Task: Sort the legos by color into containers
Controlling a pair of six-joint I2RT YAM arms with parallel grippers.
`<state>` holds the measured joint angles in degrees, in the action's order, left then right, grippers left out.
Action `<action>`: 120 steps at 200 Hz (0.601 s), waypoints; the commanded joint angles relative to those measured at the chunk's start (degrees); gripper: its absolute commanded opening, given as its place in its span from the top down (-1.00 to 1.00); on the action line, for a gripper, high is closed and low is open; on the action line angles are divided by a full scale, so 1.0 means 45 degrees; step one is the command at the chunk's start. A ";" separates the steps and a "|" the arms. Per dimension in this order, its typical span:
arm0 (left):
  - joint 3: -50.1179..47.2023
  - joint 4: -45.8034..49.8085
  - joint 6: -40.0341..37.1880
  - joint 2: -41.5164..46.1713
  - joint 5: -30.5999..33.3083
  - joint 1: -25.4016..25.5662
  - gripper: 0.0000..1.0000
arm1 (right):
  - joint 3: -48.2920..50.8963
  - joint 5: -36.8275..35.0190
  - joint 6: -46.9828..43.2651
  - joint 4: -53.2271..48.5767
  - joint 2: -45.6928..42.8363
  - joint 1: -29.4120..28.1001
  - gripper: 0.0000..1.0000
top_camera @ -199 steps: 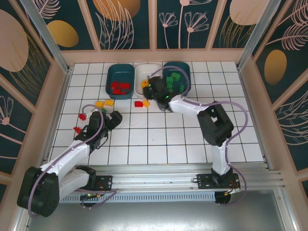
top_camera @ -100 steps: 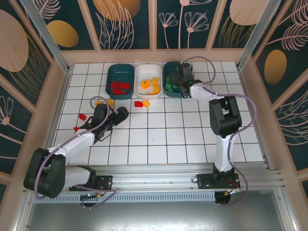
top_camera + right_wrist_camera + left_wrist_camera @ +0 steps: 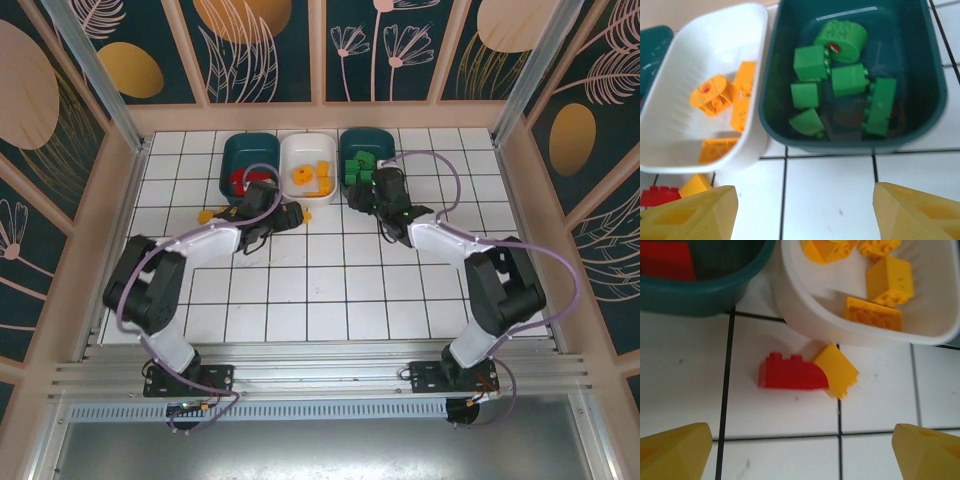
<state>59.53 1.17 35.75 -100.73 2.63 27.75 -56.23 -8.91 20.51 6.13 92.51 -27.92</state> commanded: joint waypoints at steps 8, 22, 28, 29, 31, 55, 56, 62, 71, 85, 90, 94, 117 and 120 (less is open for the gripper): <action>0.0617 0.0775 -0.0758 -0.1080 0.1167 0.0099 -0.83 | 0.1171 -0.0080 0.0382 0.0436 -0.1175 0.0172 -0.45; 0.0562 0.0383 -0.0911 -0.1219 0.1251 0.0109 -0.82 | 0.1590 -0.0084 0.0434 0.0491 -0.1461 0.0237 -0.45; 0.0602 0.0254 -0.1020 -0.1327 0.1232 0.0122 -0.81 | 0.1715 -0.0072 0.0441 0.0512 -0.1570 0.0232 -0.45; 0.0621 0.0251 -0.1044 -0.1356 0.1241 0.0123 -0.81 | 0.1734 -0.0062 0.0442 0.0522 -0.1581 0.0230 -0.44; 0.0659 0.0258 -0.1072 -0.1403 0.1268 0.0123 -0.80 | 0.1777 -0.0074 0.0451 0.0530 -0.1590 0.0229 -0.44; 0.0997 0.0163 -0.1522 -0.1906 0.1249 0.0194 -0.78 | 0.2071 -0.0053 0.0404 0.0571 -0.1715 0.0262 -0.44; 0.1003 0.0157 -0.1530 -0.1919 0.1230 0.0188 -0.78 | 0.2068 -0.0062 0.0413 0.0571 -0.1712 0.0255 -0.45; 0.1029 0.0076 -0.1607 -0.1972 0.1100 0.0182 -0.78 | 0.2128 -0.0069 0.0374 0.0591 -0.1738 0.0254 -0.45; 0.1010 -0.0024 -0.1645 -0.2025 0.1018 0.0200 -0.78 | 0.2211 -0.0072 0.0364 0.0609 -0.1744 0.0278 -0.45; 0.0986 -0.0168 -0.1721 -0.2076 0.0820 0.0196 -0.78 | 0.2334 -0.0033 0.0363 0.0668 -0.1695 0.0304 -0.44; 0.0990 -0.0176 -0.1714 -0.2103 0.0792 0.0199 -0.78 | 0.2384 -0.0015 0.0363 0.0712 -0.1674 0.0306 -0.44; 0.1000 -0.0209 -0.1727 -0.2120 0.0791 0.0196 -0.78 | 0.2411 -0.0013 0.0363 0.0724 -0.1664 0.0306 -0.44; 0.1133 -0.0376 -0.1774 -0.2349 0.0847 0.0199 -0.78 | 0.2533 0.0042 0.0383 0.0815 -0.1570 0.0309 -0.45; 0.1172 -0.0394 -0.1758 -0.2375 0.0890 0.0201 -0.78 | 0.2534 0.0052 0.0383 0.0807 -0.1551 0.0321 -0.45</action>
<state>62.81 1.17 29.36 -109.93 6.48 28.47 -45.82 -8.88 21.56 7.57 86.39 -26.98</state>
